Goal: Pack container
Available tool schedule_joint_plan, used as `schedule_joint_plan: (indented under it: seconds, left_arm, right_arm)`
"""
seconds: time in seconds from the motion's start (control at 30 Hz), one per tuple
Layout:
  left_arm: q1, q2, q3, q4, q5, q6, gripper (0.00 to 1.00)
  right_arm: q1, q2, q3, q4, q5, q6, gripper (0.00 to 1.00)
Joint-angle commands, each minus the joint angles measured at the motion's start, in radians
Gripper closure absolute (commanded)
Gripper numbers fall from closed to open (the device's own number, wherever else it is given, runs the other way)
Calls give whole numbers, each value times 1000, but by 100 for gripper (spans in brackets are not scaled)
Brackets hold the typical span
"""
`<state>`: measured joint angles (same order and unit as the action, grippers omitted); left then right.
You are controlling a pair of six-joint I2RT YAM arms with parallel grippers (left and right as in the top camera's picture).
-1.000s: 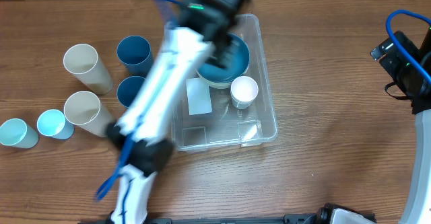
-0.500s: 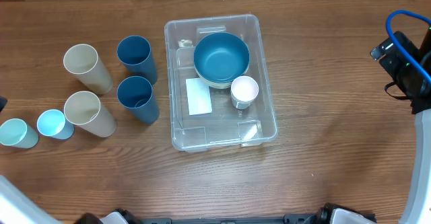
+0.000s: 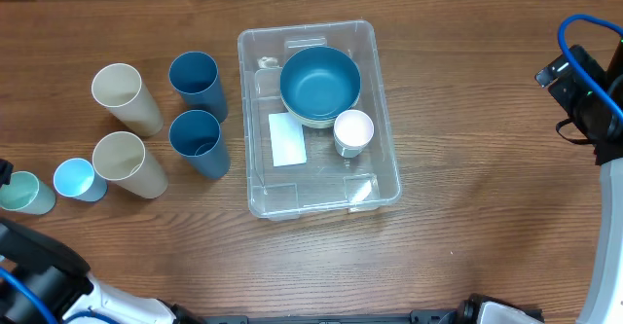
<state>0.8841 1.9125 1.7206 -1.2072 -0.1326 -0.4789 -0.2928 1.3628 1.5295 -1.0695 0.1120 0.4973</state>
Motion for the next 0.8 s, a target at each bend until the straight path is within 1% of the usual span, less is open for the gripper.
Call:
schedule_joint_plan:
  seconds: [0.0,0.1,0.13,0.17,0.2,0.27,0.3,0.37,0.4,0.5,0.6,0.63,0.7,0.73,0.77]
  left_arm:
    - [4,105,-3,20,-13,23,39]
    - [5,174,-3,49,-35,28,41]
    - [5,191,-3,59,-35,30,46]
    - [5,203,-3,71,-35,31,56]
    - [5,209,-3,86,-34,30,70]
    - [5,211,-3,106,-32,31,91]
    - [5,211,-3,108,-32,31,96]
    - [8,198,18,80,-23,30,96]
    - [11,187,41,61,8,30,96]
    - [12,98,180,-15,206,30,96]
    - [-18,-17,297,-79,266,30,96]
    - [-56,-96,350,-116,306,31,96]
    - [-137,-204,379,-137,372,61,96]
    - [-193,-257,381,-141,406,87,96]
    - [-282,-319,381,-150,422,114,96]
  right_arm:
    - [0,-4,10,5,11,5,0]
    - [0,-4,10,5,11,5,0]
    - [0,-4,10,5,11,5,0]
    - [0,-4,10,5,11,5,0]
    - [0,-4,10,5,11,5,0]
    - [0,-4,10,5,11,5,0]
    - [0,-4,10,5,11,5,0]
    - [0,-4,10,5,11,5,0]
    - [0,-4,10,5,11,5,0]
    - [0,-4,10,5,11,5,0]
    - [0,-4,10,5,11,5,0]
    - [0,-4,10,5,11,5,0]
    - [0,-4,10,5,11,5,0]
    - [0,-4,10,5,11,5,0]
    - [0,-4,10,5,11,5,0]
